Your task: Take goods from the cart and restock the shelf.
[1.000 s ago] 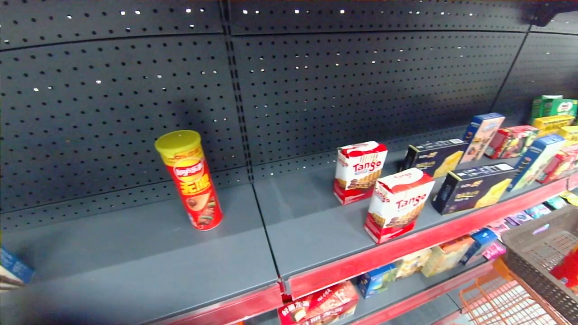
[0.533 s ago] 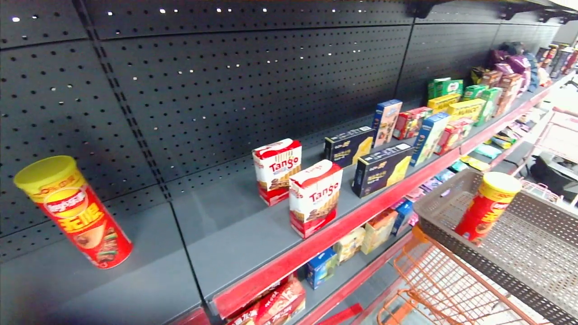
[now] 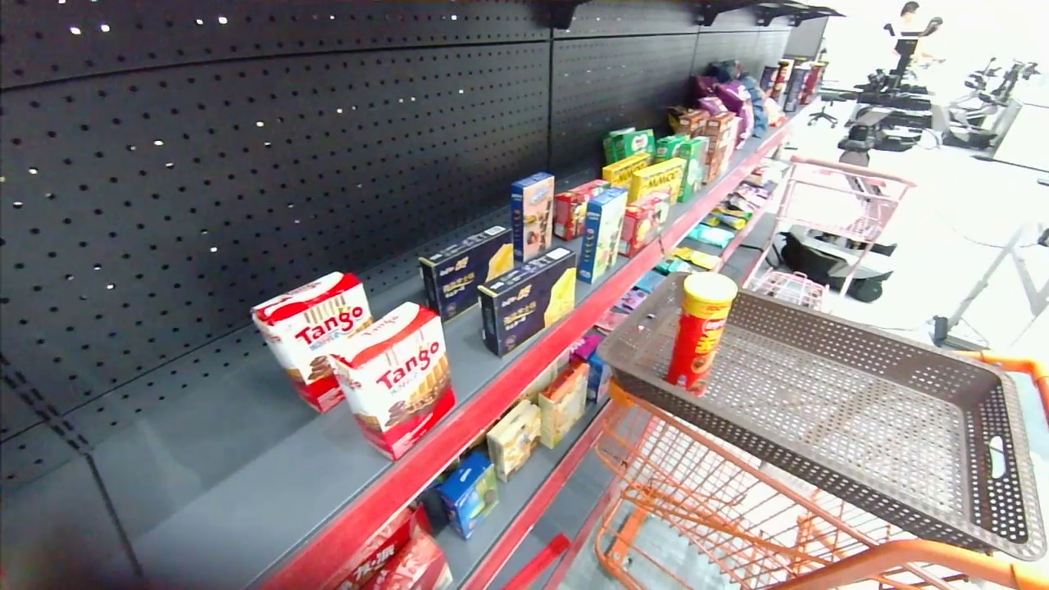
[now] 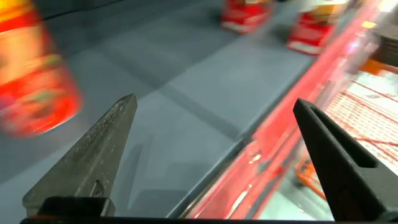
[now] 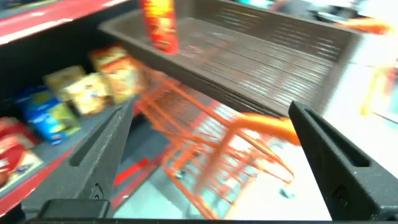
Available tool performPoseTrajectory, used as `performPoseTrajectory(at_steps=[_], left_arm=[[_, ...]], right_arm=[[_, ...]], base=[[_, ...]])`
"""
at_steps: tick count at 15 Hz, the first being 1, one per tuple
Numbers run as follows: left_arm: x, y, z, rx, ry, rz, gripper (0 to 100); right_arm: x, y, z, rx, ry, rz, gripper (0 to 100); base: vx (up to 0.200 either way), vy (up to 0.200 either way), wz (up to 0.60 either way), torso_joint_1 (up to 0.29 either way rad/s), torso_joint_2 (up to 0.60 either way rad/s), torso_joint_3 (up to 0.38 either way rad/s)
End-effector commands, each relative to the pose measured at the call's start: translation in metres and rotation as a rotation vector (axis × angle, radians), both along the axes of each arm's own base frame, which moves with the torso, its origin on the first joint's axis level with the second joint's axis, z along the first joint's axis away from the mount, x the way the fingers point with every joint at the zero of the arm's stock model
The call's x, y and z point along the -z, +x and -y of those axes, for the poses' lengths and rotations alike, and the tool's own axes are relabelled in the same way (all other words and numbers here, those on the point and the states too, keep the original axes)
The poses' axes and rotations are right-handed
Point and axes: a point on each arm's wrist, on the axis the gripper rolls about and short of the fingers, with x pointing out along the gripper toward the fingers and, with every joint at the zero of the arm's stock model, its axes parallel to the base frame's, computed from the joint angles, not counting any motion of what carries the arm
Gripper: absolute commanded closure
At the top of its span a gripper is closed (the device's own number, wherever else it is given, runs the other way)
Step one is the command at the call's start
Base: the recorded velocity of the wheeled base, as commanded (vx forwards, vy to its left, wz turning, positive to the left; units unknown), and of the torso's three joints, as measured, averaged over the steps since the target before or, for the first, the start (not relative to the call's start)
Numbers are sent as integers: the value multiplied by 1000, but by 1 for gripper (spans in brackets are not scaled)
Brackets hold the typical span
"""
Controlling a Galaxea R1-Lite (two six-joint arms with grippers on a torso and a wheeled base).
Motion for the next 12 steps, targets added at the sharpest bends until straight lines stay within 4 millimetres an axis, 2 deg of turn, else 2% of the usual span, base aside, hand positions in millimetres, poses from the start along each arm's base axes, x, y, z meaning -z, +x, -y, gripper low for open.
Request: performPoseTrajectory(at_steps=[1,7,10,12], left_arm=[[0,0,0,-1,0,-1,0],[0,0,0,-1,0,-1,0],[0,0,0,0,1,-1,0],[0,0,0,2,0,-1,0]], right_arm=[[0,0,0,-1,0,-2,0],[0,0,0,-1,0,-2,0],[0,0,0,-4,-1,-2,0],[0,0,0,-4,-1,-2,0]], base=[[0,0,0,0,0,0],[0,0,0,0,0,0],[0,0,-600,4,4,4],[0,0,0,0,0,0]])
